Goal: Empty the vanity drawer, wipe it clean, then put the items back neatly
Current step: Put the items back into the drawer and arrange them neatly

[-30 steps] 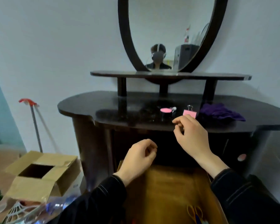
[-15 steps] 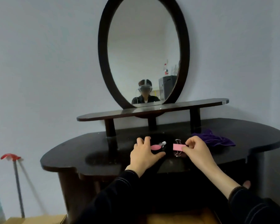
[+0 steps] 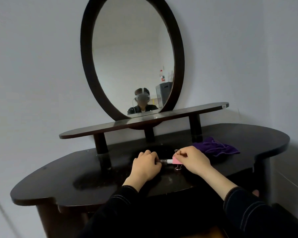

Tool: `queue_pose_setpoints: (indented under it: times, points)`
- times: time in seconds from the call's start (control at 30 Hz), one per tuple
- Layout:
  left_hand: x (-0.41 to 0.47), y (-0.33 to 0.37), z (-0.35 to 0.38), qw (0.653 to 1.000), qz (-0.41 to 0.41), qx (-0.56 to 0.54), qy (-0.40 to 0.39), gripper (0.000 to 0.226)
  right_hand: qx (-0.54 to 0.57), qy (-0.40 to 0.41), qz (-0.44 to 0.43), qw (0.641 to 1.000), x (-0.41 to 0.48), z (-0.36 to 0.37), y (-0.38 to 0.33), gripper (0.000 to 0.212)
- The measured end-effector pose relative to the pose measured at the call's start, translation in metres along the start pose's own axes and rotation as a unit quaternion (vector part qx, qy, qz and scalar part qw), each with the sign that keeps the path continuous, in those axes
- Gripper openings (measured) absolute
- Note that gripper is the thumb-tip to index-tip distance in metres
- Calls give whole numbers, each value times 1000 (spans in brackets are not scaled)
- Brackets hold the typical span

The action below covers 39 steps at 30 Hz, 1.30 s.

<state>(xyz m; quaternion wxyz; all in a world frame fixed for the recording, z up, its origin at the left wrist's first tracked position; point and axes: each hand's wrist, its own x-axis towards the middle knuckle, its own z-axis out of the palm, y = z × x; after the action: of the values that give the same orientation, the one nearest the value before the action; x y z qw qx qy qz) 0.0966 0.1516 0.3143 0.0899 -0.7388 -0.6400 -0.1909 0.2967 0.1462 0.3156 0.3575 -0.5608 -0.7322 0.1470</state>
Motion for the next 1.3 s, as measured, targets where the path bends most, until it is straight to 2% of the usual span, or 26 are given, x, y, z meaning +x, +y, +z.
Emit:
queue_pose_setpoints:
  times: [0.13,0.27,0.37,0.47,0.6,0.9,1.0,1.03,1.13,1.23,1.3]
  points:
    - [-1,-1,3,1000,7,-13,-1,32,44,5,-7,999,-1,-1,1,21]
    - [1,-2,6,999,31,-19,-16,55,36,-20,-12,999,-1,-1,0,20]
    - [3,-3,7,999,46,-24,-12,56,81,-6,7,997,-1,-1,1,18]
    - [7,-1,5,996,76,3,-44,60,132,30,31,990,-1,0,3,21]
    - [11,3,3,993,99,8,-67,51,194,75,75,975,2,0,6,28]
    - [6,1,3,994,95,-47,32,22,215,78,75,971,5,2,8,32]
    - [6,1,4,994,103,-34,8,48,224,74,80,969,5,2,8,32]
    - [7,2,4,994,106,-21,-2,51,223,80,78,968,5,2,8,32]
    - [7,2,4,994,106,-10,-23,46,221,92,75,968,5,2,8,30]
    - [7,3,5,994,110,-13,-11,33,220,92,85,968,7,2,10,30]
    - [6,3,5,993,116,-4,-6,38,214,92,85,969,8,3,11,30]
